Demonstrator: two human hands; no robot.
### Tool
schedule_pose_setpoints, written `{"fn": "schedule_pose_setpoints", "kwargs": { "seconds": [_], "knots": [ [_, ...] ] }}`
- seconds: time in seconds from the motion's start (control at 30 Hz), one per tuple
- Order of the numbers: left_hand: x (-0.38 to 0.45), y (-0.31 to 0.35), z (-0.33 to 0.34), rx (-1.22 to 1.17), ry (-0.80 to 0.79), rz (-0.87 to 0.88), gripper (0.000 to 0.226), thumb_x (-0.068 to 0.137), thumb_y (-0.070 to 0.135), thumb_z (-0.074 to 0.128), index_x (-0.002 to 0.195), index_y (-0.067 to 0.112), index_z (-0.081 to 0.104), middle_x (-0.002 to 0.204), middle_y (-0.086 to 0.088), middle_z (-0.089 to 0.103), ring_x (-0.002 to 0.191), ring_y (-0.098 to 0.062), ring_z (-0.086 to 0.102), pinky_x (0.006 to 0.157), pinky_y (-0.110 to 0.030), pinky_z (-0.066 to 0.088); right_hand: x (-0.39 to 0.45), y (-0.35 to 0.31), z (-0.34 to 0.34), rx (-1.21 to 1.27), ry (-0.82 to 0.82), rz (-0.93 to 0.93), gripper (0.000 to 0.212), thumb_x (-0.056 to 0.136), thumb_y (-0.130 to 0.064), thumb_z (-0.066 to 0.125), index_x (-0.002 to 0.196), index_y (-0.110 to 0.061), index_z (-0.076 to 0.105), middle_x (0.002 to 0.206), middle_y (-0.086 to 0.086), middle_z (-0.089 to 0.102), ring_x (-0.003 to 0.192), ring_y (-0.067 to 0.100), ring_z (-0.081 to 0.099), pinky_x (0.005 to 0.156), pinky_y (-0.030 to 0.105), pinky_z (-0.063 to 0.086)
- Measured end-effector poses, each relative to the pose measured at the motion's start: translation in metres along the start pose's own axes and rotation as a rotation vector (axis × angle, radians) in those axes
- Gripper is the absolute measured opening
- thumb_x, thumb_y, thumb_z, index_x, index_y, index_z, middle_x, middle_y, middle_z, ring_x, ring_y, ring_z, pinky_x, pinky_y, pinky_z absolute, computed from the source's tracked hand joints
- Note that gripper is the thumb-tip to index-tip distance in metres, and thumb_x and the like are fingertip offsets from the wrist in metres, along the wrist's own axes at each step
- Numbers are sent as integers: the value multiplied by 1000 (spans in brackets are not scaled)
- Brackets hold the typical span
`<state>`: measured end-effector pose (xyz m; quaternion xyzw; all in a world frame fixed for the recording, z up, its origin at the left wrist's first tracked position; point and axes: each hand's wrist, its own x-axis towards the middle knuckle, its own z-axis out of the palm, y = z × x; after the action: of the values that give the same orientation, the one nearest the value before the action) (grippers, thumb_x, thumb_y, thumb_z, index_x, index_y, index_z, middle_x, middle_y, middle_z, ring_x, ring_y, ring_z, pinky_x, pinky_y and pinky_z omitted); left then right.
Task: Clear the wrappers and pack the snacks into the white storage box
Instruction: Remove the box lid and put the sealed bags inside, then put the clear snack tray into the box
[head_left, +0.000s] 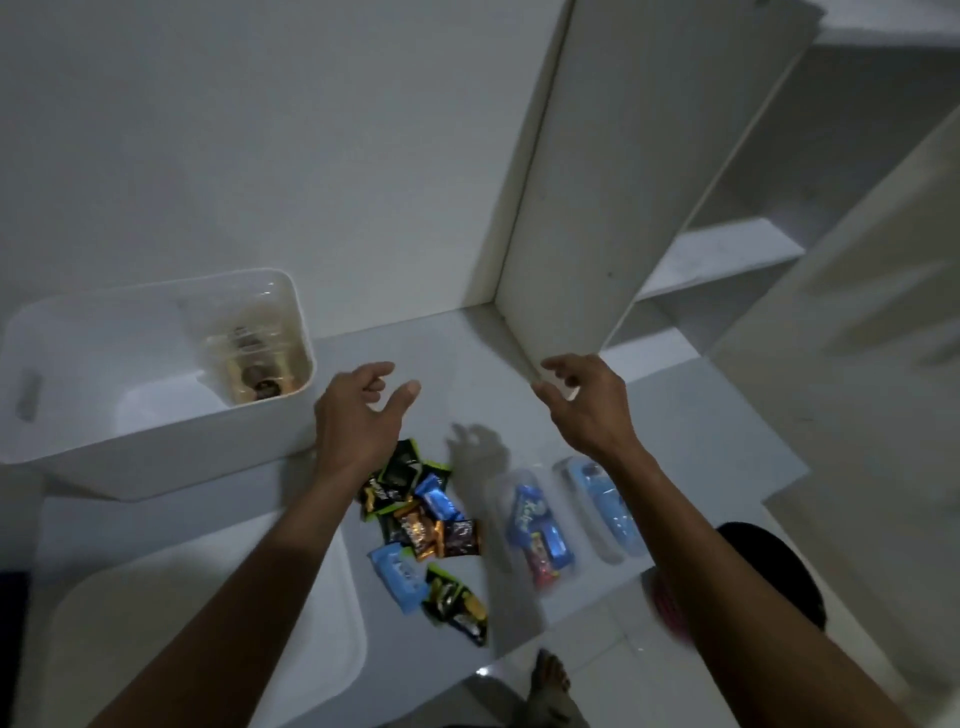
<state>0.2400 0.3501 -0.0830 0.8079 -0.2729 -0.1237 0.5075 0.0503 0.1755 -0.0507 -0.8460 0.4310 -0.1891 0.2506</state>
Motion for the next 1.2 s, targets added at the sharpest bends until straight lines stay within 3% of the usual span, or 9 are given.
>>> {"fn": "schedule_pose_setpoints", "kwargs": {
  "seconds": [0.2,0.4,0.67,0.73,0.87,0.93,1.03,1.13,1.2],
  "knots": [
    [-83,17,132,-30,-12,-91,44,81,36,77,120,20,65,105,-1,62,96,-12,59,85,-28,48,-20,144,-49,75,-19,141,35,90,-31,69,121,-16,66,111,8,66,88,12,56,80,23,41],
    [-161,25,255,6,-6,-48,55,77,36,76,119,2,64,107,-14,66,97,-22,62,90,-31,50,-44,250,-45,141,-143,264,46,91,-30,68,134,-17,57,127,10,61,106,20,60,84,21,42],
    [-192,46,339,179,-66,-221,63,89,27,68,143,7,42,146,-16,42,134,-28,39,104,-25,29,-60,288,-15,273,-331,239,64,96,-45,54,151,-23,32,153,5,41,134,25,46,110,47,41],
    [-189,45,345,216,-55,-224,61,90,25,67,143,9,41,145,-17,40,131,-29,41,99,-23,32,-57,292,-10,306,-384,233,62,98,-47,50,152,-26,29,153,6,41,135,26,46,110,49,41],
    [-184,27,356,263,-59,-242,55,89,35,66,135,12,46,130,-23,52,119,-38,51,94,-46,51,-50,301,-5,313,-466,217,56,102,-41,46,152,-22,29,148,9,48,129,26,53,107,34,45],
    [-183,23,359,203,-116,-311,69,89,48,56,143,8,39,134,-18,50,121,-29,49,98,-34,46,-47,304,-4,328,-495,220,56,102,-37,46,152,-19,30,148,8,48,129,24,53,99,23,43],
    [-182,28,362,186,-122,-370,73,91,41,61,148,6,32,140,-15,46,125,-25,47,93,-20,32,-45,306,-4,359,-516,235,55,101,-34,49,152,-17,33,147,8,50,130,24,52,100,22,41],
    [-182,37,359,138,-107,-352,94,79,74,44,144,6,38,131,-8,50,112,-13,48,82,0,30,-43,304,-7,373,-502,230,56,100,-31,53,151,-16,35,147,8,49,130,23,52,102,25,44],
    [-180,45,354,126,-100,-364,83,85,61,53,146,7,34,133,-9,47,117,-19,49,72,4,30,-42,299,-12,395,-487,223,56,99,-29,55,151,-17,35,146,6,50,127,20,54,94,18,46]
  ]
}}
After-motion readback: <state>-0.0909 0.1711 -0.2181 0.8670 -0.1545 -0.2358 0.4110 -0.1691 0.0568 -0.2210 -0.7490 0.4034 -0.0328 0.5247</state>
